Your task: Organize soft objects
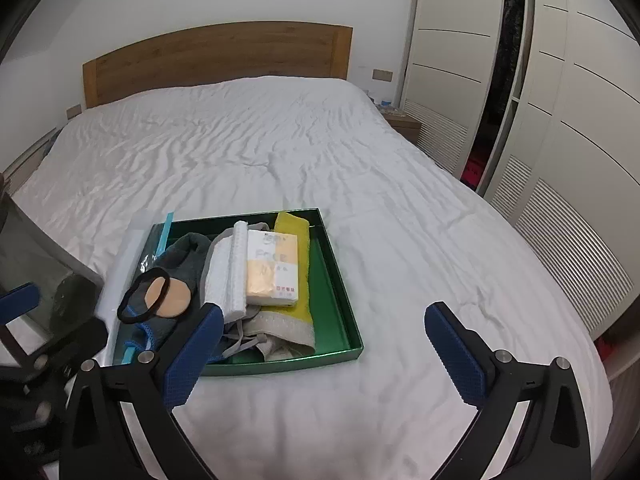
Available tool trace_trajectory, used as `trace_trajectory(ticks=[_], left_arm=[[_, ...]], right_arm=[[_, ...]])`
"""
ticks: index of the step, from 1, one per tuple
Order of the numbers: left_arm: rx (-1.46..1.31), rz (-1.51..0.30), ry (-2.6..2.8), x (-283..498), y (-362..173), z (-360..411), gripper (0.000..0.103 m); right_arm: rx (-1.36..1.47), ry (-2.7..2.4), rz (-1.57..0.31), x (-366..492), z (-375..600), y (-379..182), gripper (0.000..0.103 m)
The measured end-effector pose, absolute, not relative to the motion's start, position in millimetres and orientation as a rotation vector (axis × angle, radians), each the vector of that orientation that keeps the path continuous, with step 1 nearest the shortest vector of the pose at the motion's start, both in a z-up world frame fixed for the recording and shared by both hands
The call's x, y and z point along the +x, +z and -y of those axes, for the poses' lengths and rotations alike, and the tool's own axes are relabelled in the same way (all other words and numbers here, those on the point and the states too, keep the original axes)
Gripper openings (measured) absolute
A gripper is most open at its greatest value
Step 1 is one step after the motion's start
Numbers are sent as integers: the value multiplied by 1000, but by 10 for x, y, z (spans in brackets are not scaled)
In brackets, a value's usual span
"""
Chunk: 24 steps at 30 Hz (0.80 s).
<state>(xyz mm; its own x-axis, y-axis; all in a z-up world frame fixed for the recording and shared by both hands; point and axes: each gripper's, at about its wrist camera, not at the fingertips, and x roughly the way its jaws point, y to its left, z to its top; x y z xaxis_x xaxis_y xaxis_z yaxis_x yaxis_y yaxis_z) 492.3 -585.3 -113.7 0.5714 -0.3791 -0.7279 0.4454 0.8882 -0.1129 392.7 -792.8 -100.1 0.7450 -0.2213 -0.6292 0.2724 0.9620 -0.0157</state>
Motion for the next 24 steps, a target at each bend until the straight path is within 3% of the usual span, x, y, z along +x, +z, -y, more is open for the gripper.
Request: trace_trajectory(ticks=[24], left_arm=[[-1,-814,-550,3994,-1144,4470,102]], right_arm=[[118,-311,-574,2639,6965,-1123,103]])
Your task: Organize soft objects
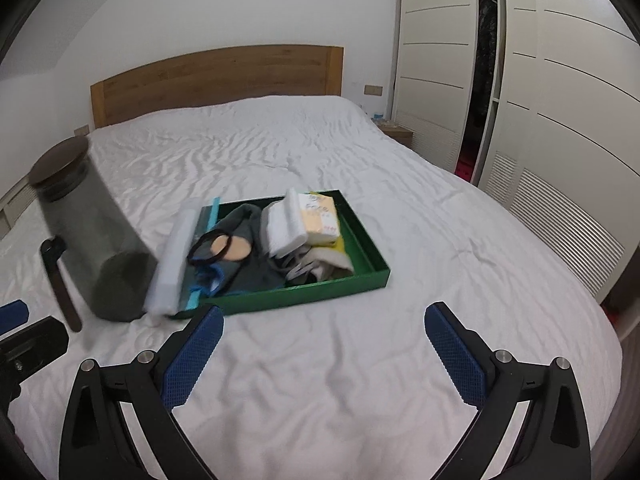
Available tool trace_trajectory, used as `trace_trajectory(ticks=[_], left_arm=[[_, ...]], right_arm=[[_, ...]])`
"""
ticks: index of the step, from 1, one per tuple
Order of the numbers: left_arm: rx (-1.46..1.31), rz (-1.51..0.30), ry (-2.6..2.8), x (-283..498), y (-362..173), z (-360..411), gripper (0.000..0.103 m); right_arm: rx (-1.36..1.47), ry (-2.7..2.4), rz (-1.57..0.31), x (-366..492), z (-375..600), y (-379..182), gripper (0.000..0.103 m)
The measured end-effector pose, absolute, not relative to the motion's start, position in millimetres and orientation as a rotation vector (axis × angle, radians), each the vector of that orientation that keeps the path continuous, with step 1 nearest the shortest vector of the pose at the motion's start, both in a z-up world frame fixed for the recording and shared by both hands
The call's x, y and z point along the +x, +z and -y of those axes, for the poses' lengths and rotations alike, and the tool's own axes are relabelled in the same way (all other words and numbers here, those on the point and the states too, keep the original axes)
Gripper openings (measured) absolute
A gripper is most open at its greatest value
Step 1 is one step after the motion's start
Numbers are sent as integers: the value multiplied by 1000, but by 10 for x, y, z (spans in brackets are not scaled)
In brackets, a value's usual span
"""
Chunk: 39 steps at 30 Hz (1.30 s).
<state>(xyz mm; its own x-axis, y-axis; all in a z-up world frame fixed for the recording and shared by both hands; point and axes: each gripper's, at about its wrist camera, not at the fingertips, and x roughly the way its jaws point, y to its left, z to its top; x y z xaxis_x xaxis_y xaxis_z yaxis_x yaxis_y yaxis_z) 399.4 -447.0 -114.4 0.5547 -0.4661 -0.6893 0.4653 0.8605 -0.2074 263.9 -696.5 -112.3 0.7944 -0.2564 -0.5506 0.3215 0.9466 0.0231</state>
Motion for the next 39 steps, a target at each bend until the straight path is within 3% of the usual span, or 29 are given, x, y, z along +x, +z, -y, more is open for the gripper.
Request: trace_trajectory(ticks=[23,32,39], left_arm=[[-5,-749,-596,3506,-1594,3170,102],[-10,-717,-557,3389,-1522,2807,102],[-24,-739,-545,2925,-1286,2553,102]], right_arm=[[148,-287,-410,1659,5688,-1337,103],[111,-248,-406,1400,5243,-1252,103],[116,-272,-458,616,5077,-879,103]])
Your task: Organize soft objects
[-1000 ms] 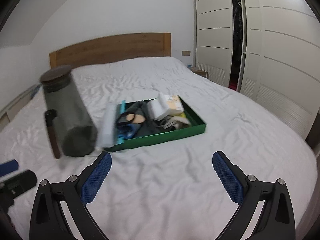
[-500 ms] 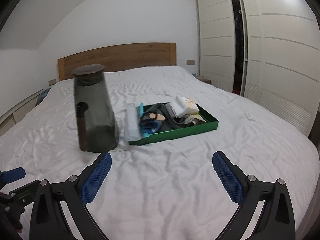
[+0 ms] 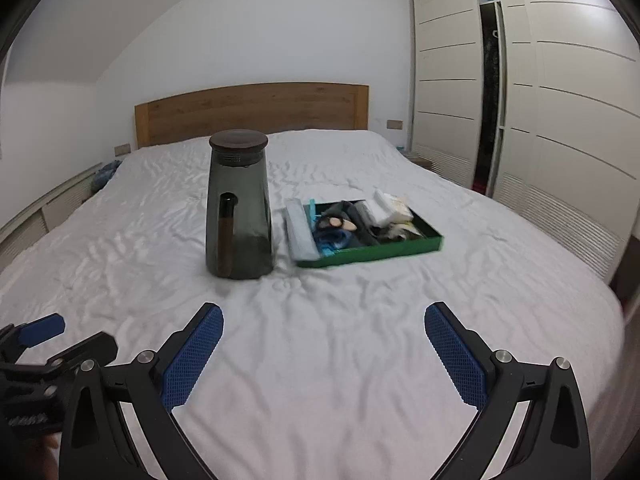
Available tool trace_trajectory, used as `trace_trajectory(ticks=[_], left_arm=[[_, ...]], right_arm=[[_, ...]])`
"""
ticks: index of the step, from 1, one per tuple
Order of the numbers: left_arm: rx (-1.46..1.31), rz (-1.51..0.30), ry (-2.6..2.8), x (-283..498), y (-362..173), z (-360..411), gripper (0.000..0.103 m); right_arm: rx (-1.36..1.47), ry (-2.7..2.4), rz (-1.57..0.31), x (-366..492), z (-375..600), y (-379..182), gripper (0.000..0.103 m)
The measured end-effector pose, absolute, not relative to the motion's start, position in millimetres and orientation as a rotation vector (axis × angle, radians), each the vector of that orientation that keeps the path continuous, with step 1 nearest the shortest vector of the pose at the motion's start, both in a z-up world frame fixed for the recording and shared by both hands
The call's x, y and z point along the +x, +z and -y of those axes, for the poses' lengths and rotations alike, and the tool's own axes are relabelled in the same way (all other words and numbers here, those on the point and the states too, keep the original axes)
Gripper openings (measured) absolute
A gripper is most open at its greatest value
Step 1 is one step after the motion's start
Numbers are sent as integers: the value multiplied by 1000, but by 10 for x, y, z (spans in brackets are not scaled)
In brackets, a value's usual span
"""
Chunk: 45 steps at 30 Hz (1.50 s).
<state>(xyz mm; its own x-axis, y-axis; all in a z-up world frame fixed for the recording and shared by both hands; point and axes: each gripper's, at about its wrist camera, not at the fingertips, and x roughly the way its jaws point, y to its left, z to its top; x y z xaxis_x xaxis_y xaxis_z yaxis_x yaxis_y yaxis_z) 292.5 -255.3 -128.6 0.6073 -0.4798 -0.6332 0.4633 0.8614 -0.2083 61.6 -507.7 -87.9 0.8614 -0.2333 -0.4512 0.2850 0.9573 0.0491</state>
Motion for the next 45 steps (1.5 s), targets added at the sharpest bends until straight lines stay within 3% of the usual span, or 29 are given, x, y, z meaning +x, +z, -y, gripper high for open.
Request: trace_trajectory(ticks=[15,23,45], left_arm=[[81,-644,-500,1258,-329,1925,102],[59,-653,-482,832,-110,1687,102],[72,-537,-417,470,136,1333,102]], right_arm=[[55,-211,-438,-1541,4503,254,103],[52,-225,-386,-2394,4495,502,103],[29,-180,-353,-2789,4256,579,103]])
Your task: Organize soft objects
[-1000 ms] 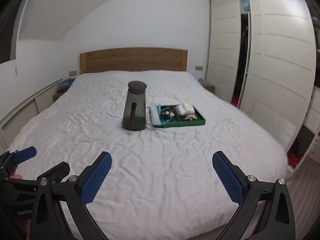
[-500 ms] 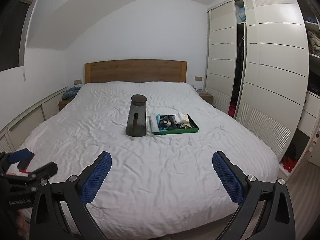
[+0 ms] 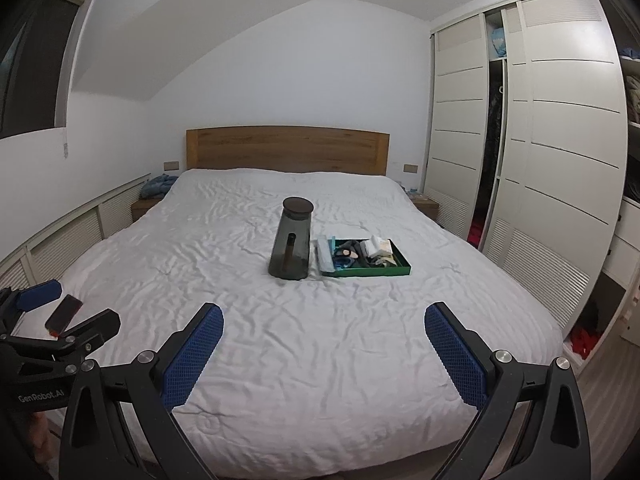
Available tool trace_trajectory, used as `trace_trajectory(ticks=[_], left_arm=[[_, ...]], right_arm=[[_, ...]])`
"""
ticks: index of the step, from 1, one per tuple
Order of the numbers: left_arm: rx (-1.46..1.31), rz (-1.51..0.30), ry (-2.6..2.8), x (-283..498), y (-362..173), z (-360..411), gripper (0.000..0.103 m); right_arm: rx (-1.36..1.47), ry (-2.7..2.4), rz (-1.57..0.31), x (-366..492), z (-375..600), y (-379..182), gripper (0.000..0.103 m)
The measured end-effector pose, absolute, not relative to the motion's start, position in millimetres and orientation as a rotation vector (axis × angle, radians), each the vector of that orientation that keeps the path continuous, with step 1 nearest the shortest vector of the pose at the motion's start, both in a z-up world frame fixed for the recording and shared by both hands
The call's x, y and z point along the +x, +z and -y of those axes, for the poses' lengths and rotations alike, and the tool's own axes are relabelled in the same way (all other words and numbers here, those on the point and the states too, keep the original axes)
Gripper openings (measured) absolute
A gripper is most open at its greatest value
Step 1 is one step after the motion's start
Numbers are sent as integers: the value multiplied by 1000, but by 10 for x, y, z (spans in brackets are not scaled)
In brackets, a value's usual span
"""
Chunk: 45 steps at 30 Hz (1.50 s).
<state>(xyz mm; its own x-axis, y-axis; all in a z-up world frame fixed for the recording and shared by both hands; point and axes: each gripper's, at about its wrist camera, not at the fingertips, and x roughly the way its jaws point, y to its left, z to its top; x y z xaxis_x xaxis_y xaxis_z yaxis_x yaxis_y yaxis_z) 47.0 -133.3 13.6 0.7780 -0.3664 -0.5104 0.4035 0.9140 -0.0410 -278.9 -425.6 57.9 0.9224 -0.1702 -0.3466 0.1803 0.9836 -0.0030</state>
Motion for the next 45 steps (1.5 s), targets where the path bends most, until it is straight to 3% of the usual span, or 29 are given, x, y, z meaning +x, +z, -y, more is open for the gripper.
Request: trace_trajectory(ticks=[45], left_arm=[[114,-537,-416,498,85,1333,102]], right_arm=[[38,-195,-388,-2484,4140,518,103]])
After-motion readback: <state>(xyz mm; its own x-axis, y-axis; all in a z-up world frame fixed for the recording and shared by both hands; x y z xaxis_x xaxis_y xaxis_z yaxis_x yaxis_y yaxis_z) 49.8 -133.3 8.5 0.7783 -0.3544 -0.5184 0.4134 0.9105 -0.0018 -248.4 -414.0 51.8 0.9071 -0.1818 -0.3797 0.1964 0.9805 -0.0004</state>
